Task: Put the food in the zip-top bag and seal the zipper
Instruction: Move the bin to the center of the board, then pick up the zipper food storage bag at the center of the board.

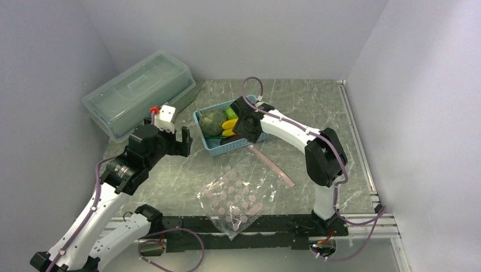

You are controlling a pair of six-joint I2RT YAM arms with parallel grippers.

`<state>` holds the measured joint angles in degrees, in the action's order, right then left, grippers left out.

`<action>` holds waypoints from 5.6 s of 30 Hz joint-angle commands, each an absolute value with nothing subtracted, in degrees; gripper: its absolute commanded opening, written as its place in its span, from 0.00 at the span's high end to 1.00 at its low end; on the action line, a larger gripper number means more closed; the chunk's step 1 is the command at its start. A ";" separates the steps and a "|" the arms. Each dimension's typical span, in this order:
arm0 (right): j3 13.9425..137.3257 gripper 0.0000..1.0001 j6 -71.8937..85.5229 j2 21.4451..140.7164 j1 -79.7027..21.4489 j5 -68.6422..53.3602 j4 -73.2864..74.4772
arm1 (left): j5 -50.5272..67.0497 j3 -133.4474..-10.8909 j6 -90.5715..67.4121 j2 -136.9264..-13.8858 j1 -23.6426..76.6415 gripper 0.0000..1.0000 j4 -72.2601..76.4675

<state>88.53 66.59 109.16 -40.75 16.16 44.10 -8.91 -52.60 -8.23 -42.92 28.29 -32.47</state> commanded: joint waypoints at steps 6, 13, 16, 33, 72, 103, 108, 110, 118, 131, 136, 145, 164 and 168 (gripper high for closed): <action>90.90 0.53 68.31 111.18 -40.69 15.52 43.42 | -7.47 -52.29 -8.50 -42.27 28.48 0.01 -31.64; 91.70 0.67 67.99 111.99 -39.90 15.39 42.82 | -7.20 -52.21 -8.50 -42.45 28.48 0.01 -31.68; 91.98 0.70 67.66 111.68 -38.89 15.30 42.49 | -7.25 -52.21 -8.50 -42.61 28.48 0.01 -31.57; 93.83 1.00 61.76 110.94 -30.80 13.83 40.55 | -7.76 -52.17 -8.40 -43.97 28.48 0.01 -31.66; 82.04 1.00 27.56 99.26 -1.47 -2.33 36.23 | -7.33 -52.12 -8.30 -43.85 28.48 0.01 -31.41; 70.95 0.42 29.41 86.77 1.18 -7.77 32.03 | -7.16 -52.12 -8.30 -44.69 28.48 0.01 -31.47; 66.57 0.38 28.98 79.38 -0.99 -12.46 31.69 | -7.21 -52.11 -8.38 -44.95 28.48 0.01 -31.41; 64.92 0.36 28.58 76.87 -2.52 -12.48 32.50 | -7.16 -52.12 -8.42 -44.98 28.48 0.01 -31.51; 59.22 0.30 28.44 67.15 -6.07 -15.14 34.64 | -6.49 -52.67 -8.97 -45.67 28.48 0.01 -32.03; 51.48 0.26 31.11 62.19 -15.75 -11.05 39.33 | -4.86 -52.37 -8.26 -45.22 28.48 0.01 -31.73; 47.17 0.26 33.06 61.26 -17.93 -9.00 38.12 | -4.85 -52.38 -8.17 -45.35 28.48 0.01 -31.69; 40.59 0.24 35.89 64.08 -20.65 -8.76 29.92 | -4.77 -52.29 -8.07 -45.61 28.48 0.01 -31.62; 35.16 0.23 36.32 69.14 -23.38 -7.12 19.98 | -4.79 -52.29 -7.99 -45.83 28.48 0.01 -31.56; 34.62 0.22 35.87 69.47 -23.46 -6.73 19.68 | -4.73 -52.27 -7.94 -45.80 28.48 0.01 -31.58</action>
